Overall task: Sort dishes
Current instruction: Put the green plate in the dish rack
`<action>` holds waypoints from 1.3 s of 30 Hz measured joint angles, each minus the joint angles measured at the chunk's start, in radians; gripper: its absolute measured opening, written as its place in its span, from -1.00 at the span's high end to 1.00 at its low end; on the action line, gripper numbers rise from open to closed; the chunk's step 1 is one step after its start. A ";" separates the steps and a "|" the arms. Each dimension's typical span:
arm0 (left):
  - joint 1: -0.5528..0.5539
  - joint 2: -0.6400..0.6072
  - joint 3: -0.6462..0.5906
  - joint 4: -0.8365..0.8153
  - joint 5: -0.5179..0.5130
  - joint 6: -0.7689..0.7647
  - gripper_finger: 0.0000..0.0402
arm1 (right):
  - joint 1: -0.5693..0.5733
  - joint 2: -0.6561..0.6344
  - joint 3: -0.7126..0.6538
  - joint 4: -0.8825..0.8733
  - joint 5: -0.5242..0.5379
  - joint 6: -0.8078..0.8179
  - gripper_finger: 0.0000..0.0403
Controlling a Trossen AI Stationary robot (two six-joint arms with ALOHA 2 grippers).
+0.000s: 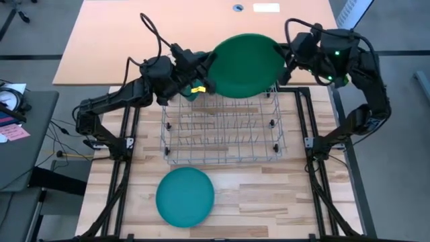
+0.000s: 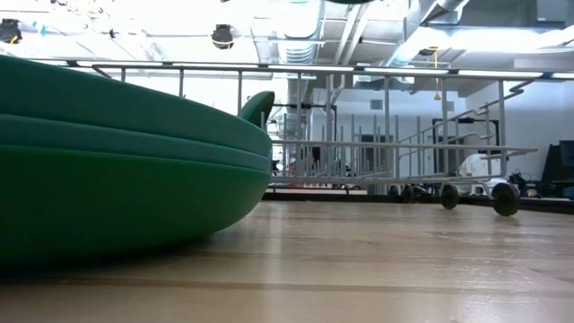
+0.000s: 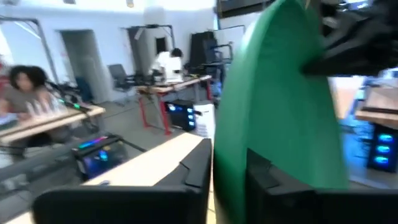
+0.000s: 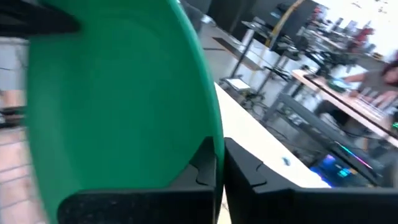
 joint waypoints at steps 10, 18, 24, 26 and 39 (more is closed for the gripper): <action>0.002 -0.011 0.000 -0.199 0.016 -0.365 0.33 | -0.081 0.003 -0.001 0.136 0.099 -0.309 0.99; 0.001 -0.009 0.000 -0.148 0.039 -0.513 0.31 | -0.129 0.003 0.000 0.256 -0.095 -0.466 1.00; -0.005 -0.009 0.000 -0.065 -0.037 -0.411 0.30 | -0.130 0.002 0.000 0.277 -0.131 -0.461 1.00; -0.004 -0.009 0.000 -0.059 -0.039 -0.386 0.31 | -0.127 0.002 0.000 0.279 -0.130 -0.461 0.99; 0.004 -0.008 0.000 -0.023 -0.166 -0.182 0.93 | -0.101 0.018 0.000 0.262 -0.123 -0.260 0.88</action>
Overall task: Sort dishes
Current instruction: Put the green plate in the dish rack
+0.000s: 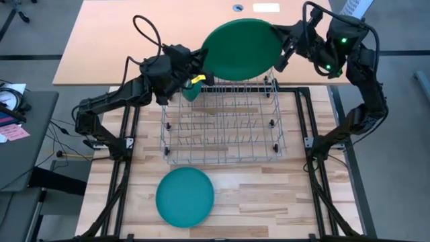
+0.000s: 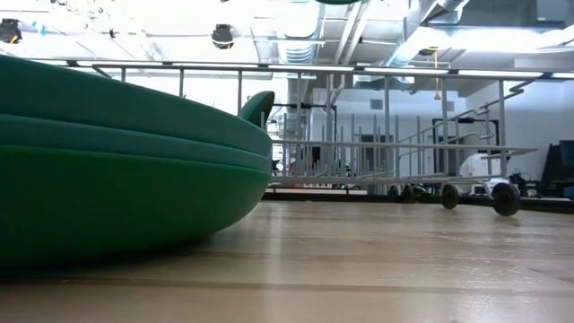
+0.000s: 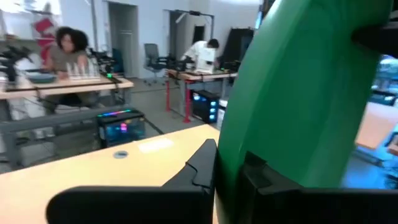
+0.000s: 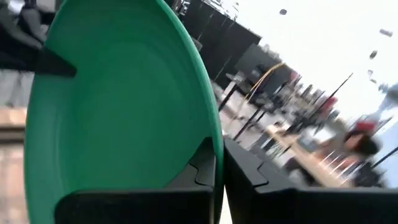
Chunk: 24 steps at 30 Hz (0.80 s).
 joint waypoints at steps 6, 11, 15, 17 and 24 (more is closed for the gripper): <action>0.000 0.000 0.000 0.009 -0.078 0.094 0.98 | 0.001 -0.006 0.000 -0.112 -0.020 0.519 0.58; 0.014 -0.002 0.000 0.056 -0.113 0.139 0.99 | 0.000 -0.030 0.000 -0.280 -0.018 0.832 0.41; 0.017 -0.002 0.000 0.085 -0.111 0.213 0.99 | 0.000 -0.044 0.000 -0.349 -0.048 1.057 0.31; 0.017 0.000 0.000 0.125 -0.111 0.285 0.99 | -0.001 -0.051 0.000 -0.335 -0.103 1.218 0.26; 0.016 0.002 0.000 0.298 -0.116 0.658 1.00 | 0.050 -0.037 0.001 -0.034 -0.315 1.460 -0.04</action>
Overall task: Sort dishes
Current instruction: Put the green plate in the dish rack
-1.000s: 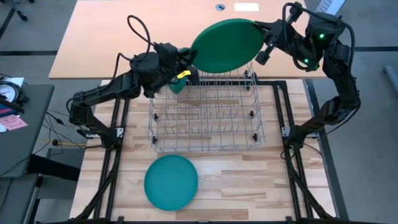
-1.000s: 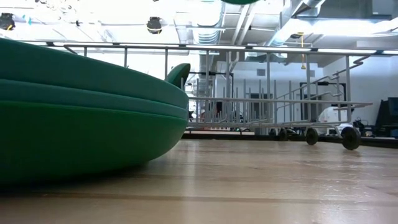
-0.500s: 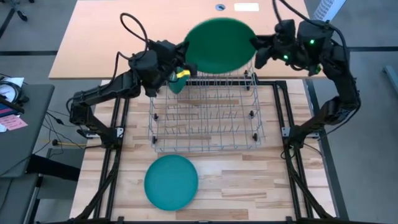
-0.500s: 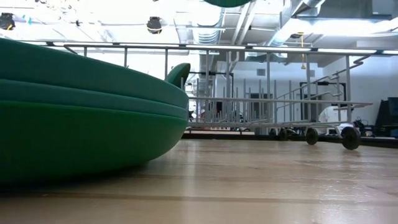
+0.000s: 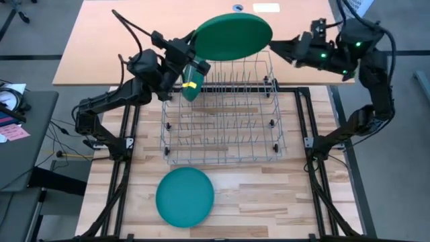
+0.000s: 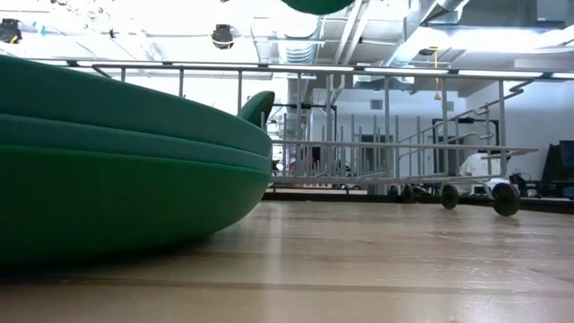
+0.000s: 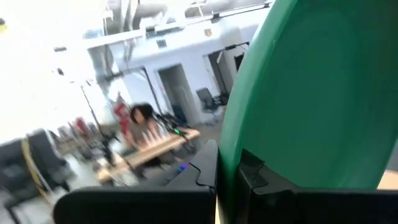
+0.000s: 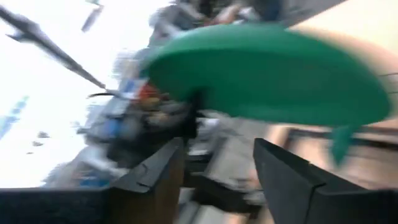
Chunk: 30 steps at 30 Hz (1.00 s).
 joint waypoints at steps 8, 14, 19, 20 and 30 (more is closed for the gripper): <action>-0.016 0.000 0.000 0.333 -0.045 0.533 1.00 | 0.013 0.102 -0.002 0.425 -0.056 0.205 -0.29; -0.057 0.000 0.000 0.520 -0.065 0.925 1.00 | -0.010 0.200 -0.002 0.632 -0.058 0.361 -0.29; -0.096 0.001 0.000 0.527 -0.071 1.078 1.00 | -0.040 0.263 -0.002 0.680 -0.084 0.469 -0.29; -0.103 0.001 0.000 0.528 -0.072 1.095 1.00 | -0.045 0.272 -0.002 0.687 -0.085 0.485 -0.29; -0.141 0.001 0.000 0.527 -0.116 1.186 1.00 | -0.065 0.282 -0.002 0.747 -0.113 0.513 0.00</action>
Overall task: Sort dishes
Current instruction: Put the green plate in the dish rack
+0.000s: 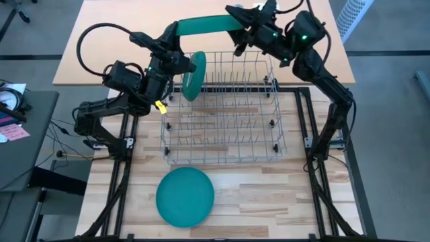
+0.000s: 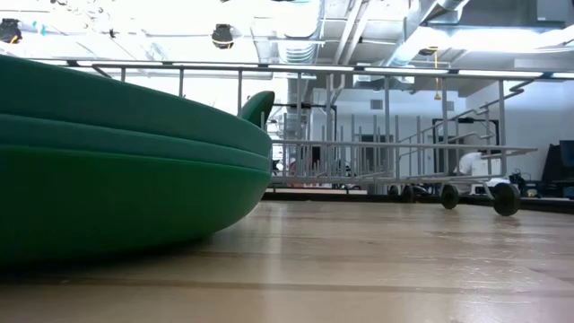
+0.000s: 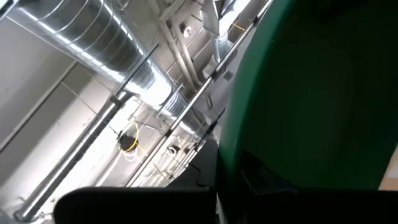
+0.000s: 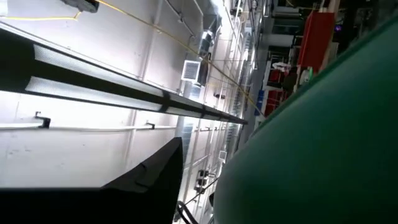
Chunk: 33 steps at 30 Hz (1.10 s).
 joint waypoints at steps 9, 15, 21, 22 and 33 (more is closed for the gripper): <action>-0.003 0.001 0.000 -0.002 0.015 -0.023 1.00 | -0.016 -0.015 -0.001 -0.019 -0.005 -0.006 0.49; -0.026 0.000 0.000 -0.073 0.010 -0.134 0.87 | -0.020 -0.022 0.001 -0.034 -0.040 -0.042 0.81; -0.064 -0.002 0.000 -0.247 -0.042 -0.332 0.61 | -0.058 -0.022 0.001 -0.053 -0.107 -0.104 0.90; -0.071 -0.003 0.000 -0.272 -0.051 -0.369 0.58 | -0.071 -0.027 0.000 -0.059 -0.125 -0.106 0.90; -0.152 0.003 -0.002 -0.346 -0.145 -0.709 0.29 | -0.248 -0.057 -0.001 -0.096 -0.386 -0.154 0.91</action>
